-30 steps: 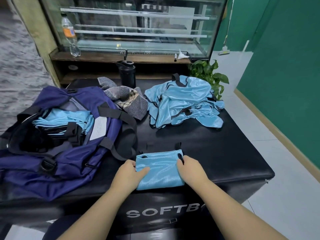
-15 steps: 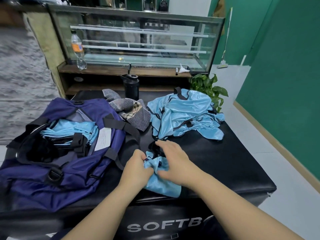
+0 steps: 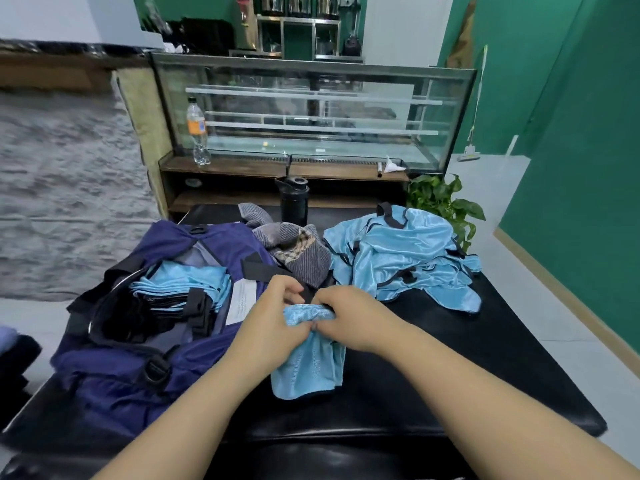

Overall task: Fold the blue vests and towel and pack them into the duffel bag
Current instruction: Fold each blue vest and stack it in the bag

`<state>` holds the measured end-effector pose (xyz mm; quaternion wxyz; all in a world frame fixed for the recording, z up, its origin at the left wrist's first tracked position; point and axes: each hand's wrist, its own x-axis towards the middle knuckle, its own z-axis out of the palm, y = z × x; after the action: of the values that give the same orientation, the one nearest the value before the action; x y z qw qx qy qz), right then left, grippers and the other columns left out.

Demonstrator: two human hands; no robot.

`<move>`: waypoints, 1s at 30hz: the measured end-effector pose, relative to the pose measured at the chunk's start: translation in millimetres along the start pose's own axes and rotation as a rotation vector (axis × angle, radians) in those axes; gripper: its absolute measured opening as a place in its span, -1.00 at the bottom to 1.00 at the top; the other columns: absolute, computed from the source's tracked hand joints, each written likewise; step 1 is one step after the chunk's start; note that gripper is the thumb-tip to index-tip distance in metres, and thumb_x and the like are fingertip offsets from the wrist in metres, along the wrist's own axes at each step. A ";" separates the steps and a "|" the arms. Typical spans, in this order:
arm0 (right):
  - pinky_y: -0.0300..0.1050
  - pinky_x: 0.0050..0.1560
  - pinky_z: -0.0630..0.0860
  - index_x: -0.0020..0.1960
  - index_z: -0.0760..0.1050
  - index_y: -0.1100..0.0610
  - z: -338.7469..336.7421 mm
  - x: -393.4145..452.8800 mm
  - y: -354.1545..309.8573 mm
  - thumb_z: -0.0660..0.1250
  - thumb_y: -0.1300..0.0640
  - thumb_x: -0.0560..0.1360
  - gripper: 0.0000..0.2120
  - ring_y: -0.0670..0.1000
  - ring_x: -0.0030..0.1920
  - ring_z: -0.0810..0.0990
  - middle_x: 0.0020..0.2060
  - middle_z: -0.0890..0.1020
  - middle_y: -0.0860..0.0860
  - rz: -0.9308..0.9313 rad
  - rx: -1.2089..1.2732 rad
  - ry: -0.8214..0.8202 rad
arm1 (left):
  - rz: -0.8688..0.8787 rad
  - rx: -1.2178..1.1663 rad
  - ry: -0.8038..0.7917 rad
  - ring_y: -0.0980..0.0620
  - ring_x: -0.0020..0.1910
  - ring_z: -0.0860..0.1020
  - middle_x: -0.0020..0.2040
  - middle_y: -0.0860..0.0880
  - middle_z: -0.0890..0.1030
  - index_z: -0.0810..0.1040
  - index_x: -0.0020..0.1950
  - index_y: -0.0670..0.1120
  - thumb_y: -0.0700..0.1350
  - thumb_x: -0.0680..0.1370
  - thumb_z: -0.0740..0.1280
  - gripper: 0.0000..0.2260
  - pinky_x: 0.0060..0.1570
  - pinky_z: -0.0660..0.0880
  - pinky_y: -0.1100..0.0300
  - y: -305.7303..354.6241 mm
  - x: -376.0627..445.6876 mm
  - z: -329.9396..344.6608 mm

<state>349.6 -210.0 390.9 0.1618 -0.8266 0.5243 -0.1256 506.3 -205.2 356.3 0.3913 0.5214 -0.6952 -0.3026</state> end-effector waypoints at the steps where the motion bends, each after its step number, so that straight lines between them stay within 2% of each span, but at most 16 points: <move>1: -0.07 -0.05 0.44 -0.10 0.48 0.03 -1.5 2.6 -0.8 0.33 0.08 0.49 -0.96 -0.02 -0.10 0.52 -0.20 0.52 -0.09 0.003 0.082 0.027 | -0.021 -0.024 0.028 0.12 -0.10 0.54 -0.07 0.09 0.52 0.35 0.05 0.08 -0.25 0.39 0.47 -0.59 -0.09 0.43 0.34 -2.7 0.6 -6.0; 3: -0.20 -0.20 0.42 -0.17 0.46 0.00 -3.3 9.1 -2.4 0.34 0.10 0.49 -0.91 -0.17 -0.24 0.48 -0.28 0.51 -0.15 0.026 0.249 0.086 | -0.061 -0.058 0.036 0.17 -0.09 0.56 -0.06 0.09 0.56 0.38 0.04 0.09 -0.16 0.38 0.50 -0.61 -0.09 0.44 0.36 -11.5 1.1 -19.2; 5: -0.28 -0.27 0.37 -0.18 0.49 0.02 -4.3 17.6 -5.0 0.35 0.10 0.50 -0.91 -0.21 -0.32 0.45 -0.33 0.51 -0.13 0.064 0.390 0.137 | -0.077 -0.012 -0.011 0.14 -0.06 0.58 -0.05 0.10 0.61 0.44 0.03 0.14 -0.03 0.34 0.50 -0.64 -0.02 0.49 0.20 -24.7 0.3 -33.3; 7: -0.26 -0.22 0.41 -0.09 0.55 0.08 -3.5 27.9 -6.1 0.35 0.09 0.50 -0.94 -0.14 -0.25 0.53 -0.27 0.58 -0.07 0.118 0.534 0.167 | -0.092 0.074 -0.052 0.17 -0.10 0.58 -0.08 0.13 0.61 0.45 -0.02 0.19 -0.09 0.37 0.49 -0.68 -0.04 0.49 0.19 -36.7 -2.1 -48.3; 9: -0.19 -0.14 0.47 -0.03 0.58 0.12 1.2 40.3 -5.1 0.36 0.07 0.50 -0.87 -0.04 -0.17 0.59 -0.15 0.65 0.06 0.169 0.641 0.184 | -0.113 0.126 -0.057 0.16 -0.16 0.56 -0.13 0.12 0.60 0.47 -0.06 0.17 -0.15 0.39 0.47 -0.71 -0.09 0.46 0.19 -47.3 -2.7 -64.2; 11: -0.11 -0.05 0.53 -0.04 0.60 0.12 11.2 53.9 -3.3 0.37 0.08 0.50 -0.88 0.01 -0.12 0.64 -0.13 0.68 0.07 0.218 0.731 0.188 | -0.159 0.122 -0.036 0.09 -0.19 0.56 -0.16 0.05 0.62 0.54 -0.06 0.08 -0.07 0.32 0.45 -0.78 -0.09 0.47 0.14 -55.9 -0.5 -81.5; 13: -0.13 -0.04 0.55 -0.06 0.61 0.14 23.6 67.2 -4.0 0.37 0.13 0.50 -0.91 0.01 -0.11 0.67 -0.14 0.70 0.02 0.284 0.852 0.173 | -0.245 0.019 0.026 0.05 -0.23 0.57 -0.17 -0.04 0.66 0.59 -0.06 0.00 -0.05 0.27 0.45 -0.74 -0.09 0.49 0.11 -68.8 4.5 -97.6; 15: -0.24 -0.15 0.53 -0.11 0.62 0.16 37.7 80.5 -8.3 0.37 0.16 0.50 -0.92 -0.04 -0.18 0.65 -0.17 0.70 0.00 0.353 0.950 0.145 | -0.348 -0.123 0.111 0.00 -0.20 0.59 -0.14 -0.11 0.67 0.60 -0.06 -0.06 -0.13 0.31 0.53 -0.75 -0.07 0.50 0.06 -80.9 12.4 -109.6; 16: -0.28 -0.20 0.52 -0.14 0.62 0.15 44.7 87.2 -11.7 0.37 0.17 0.50 -0.91 -0.07 -0.22 0.63 -0.20 0.69 -0.02 0.387 0.977 0.130 | -0.385 -0.191 0.153 -0.04 -0.18 0.60 -0.13 -0.14 0.67 0.59 -0.06 -0.09 -0.19 0.35 0.53 -0.78 -0.05 0.51 0.03 -86.2 17.2 -114.6; 18: -0.23 -0.22 0.48 -0.15 0.64 0.21 61.6 102.5 -18.8 0.37 0.15 0.48 -0.87 -0.07 -0.26 0.59 -0.22 0.68 0.00 0.447 0.986 0.116 | -0.448 -0.310 0.221 -0.11 -0.13 0.63 -0.07 -0.18 0.68 0.59 -0.06 -0.15 -0.30 0.43 0.46 -0.86 0.02 0.53 0.01 -96.5 29.0 -123.7; 21: -0.18 -0.28 0.34 -0.22 0.55 0.32 80.4 122.8 -31.4 0.34 0.11 0.39 -0.77 -0.06 -0.29 0.45 -0.32 0.55 0.02 0.465 0.981 0.093 | -0.516 -0.352 0.262 -0.17 -0.06 0.65 -0.05 -0.19 0.68 0.62 -0.02 -0.20 -0.29 0.52 0.36 -0.92 0.06 0.56 -0.06 -109.5 48.7 -137.5; 23: -0.21 -0.37 0.28 -0.27 0.46 0.21 85.5 137.4 -39.7 0.28 0.16 0.43 -0.86 -0.04 -0.36 0.38 -0.35 0.48 0.08 0.449 0.962 0.095 | -0.528 -0.316 0.326 -0.20 -0.03 0.64 -0.05 -0.19 0.68 0.63 -0.05 -0.18 -0.28 0.53 0.35 -0.93 0.09 0.55 -0.13 -119.4 64.1 -147.0; 26: -0.18 -0.37 0.27 -0.25 0.37 0.16 88.8 165.2 -49.0 0.26 0.18 0.46 -0.87 -0.01 -0.35 0.35 -0.33 0.42 0.08 0.455 0.987 0.114 | -0.532 -0.236 0.394 -0.21 0.01 0.63 -0.03 -0.19 0.67 0.63 -0.09 -0.10 -0.26 0.50 0.38 -0.92 0.12 0.53 -0.19 -134.1 90.4 -162.0; 30: -0.25 -0.41 0.36 -0.17 0.47 0.14 100.3 205.0 -59.3 0.26 0.17 0.47 -0.93 0.03 -0.31 0.43 -0.27 0.49 0.08 0.513 1.059 0.074 | -0.567 -0.065 0.458 -0.17 -0.02 0.62 -0.06 -0.12 0.66 0.60 -0.09 -0.07 -0.21 0.47 0.42 -0.93 0.11 0.53 -0.11 -155.0 118.1 -180.6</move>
<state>522.2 -358.8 330.5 0.5591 -0.4752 0.5787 -0.3559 719.5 -363.4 347.0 0.4539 0.7350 -0.4074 -0.2963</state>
